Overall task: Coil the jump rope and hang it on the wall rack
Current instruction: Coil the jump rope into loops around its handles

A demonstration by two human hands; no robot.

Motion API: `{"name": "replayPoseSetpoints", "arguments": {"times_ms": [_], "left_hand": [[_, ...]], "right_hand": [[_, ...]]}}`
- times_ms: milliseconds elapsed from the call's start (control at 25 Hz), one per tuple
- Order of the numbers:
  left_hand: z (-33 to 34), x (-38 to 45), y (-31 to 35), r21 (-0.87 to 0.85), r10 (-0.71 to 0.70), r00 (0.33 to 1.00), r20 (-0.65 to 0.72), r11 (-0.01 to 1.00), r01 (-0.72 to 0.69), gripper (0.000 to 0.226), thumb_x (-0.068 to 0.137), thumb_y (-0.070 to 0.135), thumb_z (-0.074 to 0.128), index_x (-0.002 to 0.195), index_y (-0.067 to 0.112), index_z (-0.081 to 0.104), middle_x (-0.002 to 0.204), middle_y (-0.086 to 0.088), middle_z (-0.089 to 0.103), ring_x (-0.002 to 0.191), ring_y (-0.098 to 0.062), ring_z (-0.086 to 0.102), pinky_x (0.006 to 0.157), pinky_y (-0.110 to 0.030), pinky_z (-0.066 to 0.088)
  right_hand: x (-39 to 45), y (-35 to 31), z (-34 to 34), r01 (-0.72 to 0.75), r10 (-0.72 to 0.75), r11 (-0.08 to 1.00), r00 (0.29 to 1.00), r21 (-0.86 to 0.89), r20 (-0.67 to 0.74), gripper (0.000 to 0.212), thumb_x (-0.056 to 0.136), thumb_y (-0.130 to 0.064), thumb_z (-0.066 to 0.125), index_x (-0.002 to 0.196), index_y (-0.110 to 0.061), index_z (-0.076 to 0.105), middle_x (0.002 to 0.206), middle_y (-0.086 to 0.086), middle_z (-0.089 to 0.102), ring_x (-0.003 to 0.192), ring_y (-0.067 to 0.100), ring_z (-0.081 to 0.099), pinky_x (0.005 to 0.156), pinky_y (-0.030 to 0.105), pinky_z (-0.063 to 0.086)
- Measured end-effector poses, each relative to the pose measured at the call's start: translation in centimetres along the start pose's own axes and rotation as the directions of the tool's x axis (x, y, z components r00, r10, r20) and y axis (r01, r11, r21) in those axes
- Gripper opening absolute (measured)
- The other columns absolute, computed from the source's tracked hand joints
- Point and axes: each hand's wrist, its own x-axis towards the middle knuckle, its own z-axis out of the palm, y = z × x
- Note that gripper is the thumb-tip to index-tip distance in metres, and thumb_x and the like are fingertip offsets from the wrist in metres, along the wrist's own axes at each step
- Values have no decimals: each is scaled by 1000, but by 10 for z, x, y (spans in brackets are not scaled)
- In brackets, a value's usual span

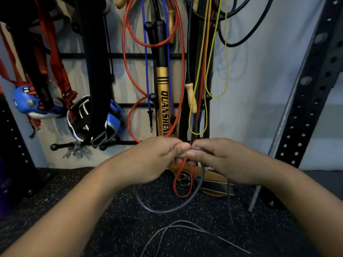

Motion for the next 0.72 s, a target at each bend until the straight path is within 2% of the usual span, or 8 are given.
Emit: {"name": "replayPoseSetpoints", "arguments": {"times_ms": [120,200,320,400,480,560,640,720], "left_hand": [[-3,-2,-10,-31,-1,999,-49,1000,-1,37,105,45,33,81,33,58,67,13,52,61,0,46,60,-18,42],[-11,-2,-21,-362,-76,984,-160,932,13,34,104,41,36,97,29,67,70,17,54,65,-2,49,64,-23,45],[-19,2,-30,-867,-235,923,-304,471,-165,38,109,26,36,121,8,68,78,6,53,69,-10,46,67,-29,40],[-13,5,-26,-925,-292,891,-347,262,-274,37,110,19,35,128,5,64,80,2,52,70,-11,47,70,-31,43],[0,10,-12,-932,-371,855,-363,167,-322,34,110,15,34,129,5,61,82,1,53,73,-12,51,80,-34,53],[12,15,5,-919,-454,802,-387,127,-372,31,110,14,36,123,6,62,84,-1,55,79,-13,58,93,-37,58],[18,17,14,-906,-526,748,-404,117,-407,27,110,15,39,117,8,64,82,-1,64,86,-16,66,79,-31,64],[19,17,13,-898,-573,718,-395,76,-434,29,110,17,38,124,6,61,95,-7,67,96,-20,68,61,-25,62]], "right_hand": [[-6,4,-14,-59,84,985,985,163,-150,36,96,-50,53,80,-23,71,52,-20,54,49,-1,47,55,14,39],[-14,16,-20,-96,190,928,953,361,-235,45,92,-53,55,76,-12,66,49,-11,50,49,10,49,61,35,50],[-18,35,-8,-132,289,828,933,545,-213,45,96,-50,53,81,-9,62,54,-4,45,47,20,49,76,62,57],[-14,38,8,-118,283,745,947,656,-151,45,94,-55,52,94,-12,66,61,-3,43,51,18,47,69,57,61],[-14,24,28,-88,203,667,977,740,-68,48,87,-65,58,111,-25,69,70,-4,44,58,13,45,58,38,55],[-4,13,43,-99,140,628,990,772,13,50,82,-69,64,119,-36,65,77,-1,49,61,11,44,55,31,45],[-3,29,44,-75,96,690,995,720,12,46,84,-70,66,119,-41,66,80,3,62,56,13,50,54,35,49],[11,55,51,-54,93,758,995,650,-26,45,80,-70,69,113,-39,72,80,-1,76,58,16,62,64,58,58]]}}
